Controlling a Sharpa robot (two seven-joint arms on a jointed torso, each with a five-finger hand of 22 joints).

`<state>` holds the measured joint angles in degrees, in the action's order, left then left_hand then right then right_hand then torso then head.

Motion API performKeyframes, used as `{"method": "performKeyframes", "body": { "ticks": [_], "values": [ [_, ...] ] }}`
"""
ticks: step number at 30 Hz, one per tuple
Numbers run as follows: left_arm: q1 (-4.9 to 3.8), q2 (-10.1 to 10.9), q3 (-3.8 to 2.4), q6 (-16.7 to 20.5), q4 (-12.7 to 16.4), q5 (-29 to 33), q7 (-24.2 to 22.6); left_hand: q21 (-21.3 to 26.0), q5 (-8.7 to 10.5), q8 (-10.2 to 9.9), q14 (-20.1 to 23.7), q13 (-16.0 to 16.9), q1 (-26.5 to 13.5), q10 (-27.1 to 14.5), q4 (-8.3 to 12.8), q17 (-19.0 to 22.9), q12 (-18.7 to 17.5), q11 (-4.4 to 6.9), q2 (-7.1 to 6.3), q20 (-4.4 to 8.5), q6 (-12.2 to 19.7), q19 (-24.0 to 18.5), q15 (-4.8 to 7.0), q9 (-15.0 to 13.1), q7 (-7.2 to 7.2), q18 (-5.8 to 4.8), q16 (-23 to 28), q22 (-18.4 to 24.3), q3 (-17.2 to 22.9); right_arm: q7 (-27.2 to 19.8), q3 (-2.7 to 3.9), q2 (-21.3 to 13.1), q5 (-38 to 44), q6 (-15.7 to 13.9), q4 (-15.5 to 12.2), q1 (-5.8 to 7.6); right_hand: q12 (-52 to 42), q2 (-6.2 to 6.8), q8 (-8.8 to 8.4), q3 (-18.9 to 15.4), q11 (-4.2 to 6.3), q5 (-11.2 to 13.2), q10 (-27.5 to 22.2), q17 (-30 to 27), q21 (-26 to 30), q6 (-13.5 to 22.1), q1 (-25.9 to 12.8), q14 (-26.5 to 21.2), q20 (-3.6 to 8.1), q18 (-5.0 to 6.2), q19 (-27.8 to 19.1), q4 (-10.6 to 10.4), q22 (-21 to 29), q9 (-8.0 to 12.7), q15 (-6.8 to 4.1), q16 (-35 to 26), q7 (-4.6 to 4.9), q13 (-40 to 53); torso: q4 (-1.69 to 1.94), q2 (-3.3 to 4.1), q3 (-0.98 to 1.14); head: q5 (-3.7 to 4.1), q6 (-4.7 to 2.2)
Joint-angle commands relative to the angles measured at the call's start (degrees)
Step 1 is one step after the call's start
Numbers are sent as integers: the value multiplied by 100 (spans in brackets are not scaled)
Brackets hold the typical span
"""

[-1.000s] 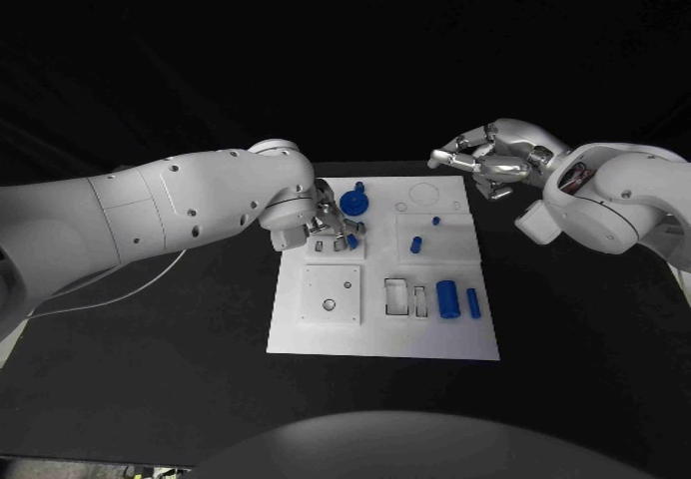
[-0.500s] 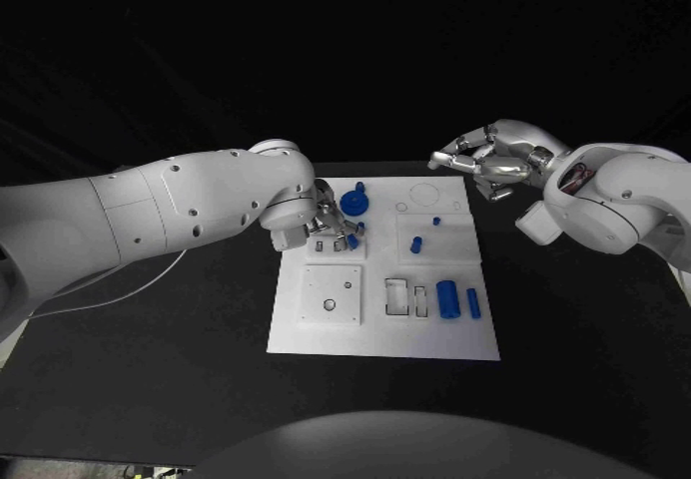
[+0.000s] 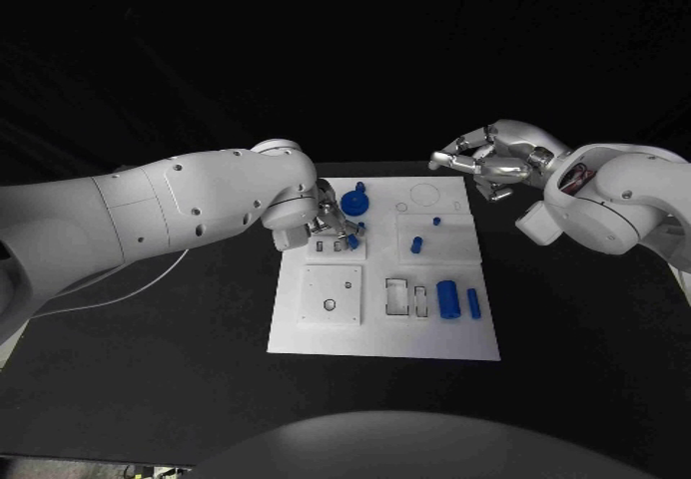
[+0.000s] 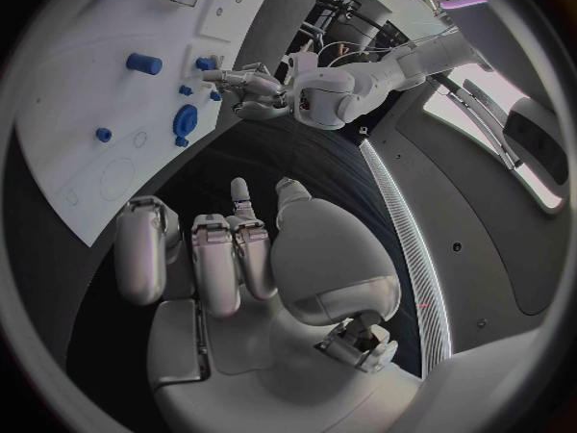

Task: Assemble the parts on the task board

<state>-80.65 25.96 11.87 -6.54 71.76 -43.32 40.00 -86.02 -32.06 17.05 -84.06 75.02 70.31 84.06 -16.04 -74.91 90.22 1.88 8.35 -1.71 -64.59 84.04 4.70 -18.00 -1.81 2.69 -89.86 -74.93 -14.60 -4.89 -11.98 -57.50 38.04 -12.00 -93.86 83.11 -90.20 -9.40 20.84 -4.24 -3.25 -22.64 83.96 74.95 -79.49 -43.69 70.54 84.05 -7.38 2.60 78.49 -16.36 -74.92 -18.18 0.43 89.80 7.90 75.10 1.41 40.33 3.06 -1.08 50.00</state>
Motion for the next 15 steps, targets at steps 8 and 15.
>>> {"method": "performKeyframes", "body": {
  "ticks": [8, 15],
  "values": [
    [32, -53, -5, -34, -56, 65, 445, 35, -53, -35, -594, 1498, 152, 594, 15, -1509, -22, 47, -14, 47, 62, 38, 53, -80, 1, -49, -14, -550, 122, -57, -1, 8, 10, 75, -18, -6, 20, -6, 25, 33, -45, -38, 604, 1505, 39, -46, 86, 595, -1, 77, -25, 16, -1059, -11, 56, 20, -7, 1490, 1, 6, -2, 2, 0],
    [45, -56, -5, -27, -74, 93, 446, 37, -106, -50, -594, 1498, 192, 594, 12, -1509, -22, 45, -38, 48, 93, 41, 54, -126, -3, -50, -14, -555, 177, -59, -1, -1, 10, 75, -15, -7, 20, -11, 28, 37, -47, -41, 604, 1505, 43, -55, 95, 595, -2, 78, -29, 13, -1058, -13, 56, 20, -7, 1490, 2, 0, 0, -10, 0]
  ]
}}
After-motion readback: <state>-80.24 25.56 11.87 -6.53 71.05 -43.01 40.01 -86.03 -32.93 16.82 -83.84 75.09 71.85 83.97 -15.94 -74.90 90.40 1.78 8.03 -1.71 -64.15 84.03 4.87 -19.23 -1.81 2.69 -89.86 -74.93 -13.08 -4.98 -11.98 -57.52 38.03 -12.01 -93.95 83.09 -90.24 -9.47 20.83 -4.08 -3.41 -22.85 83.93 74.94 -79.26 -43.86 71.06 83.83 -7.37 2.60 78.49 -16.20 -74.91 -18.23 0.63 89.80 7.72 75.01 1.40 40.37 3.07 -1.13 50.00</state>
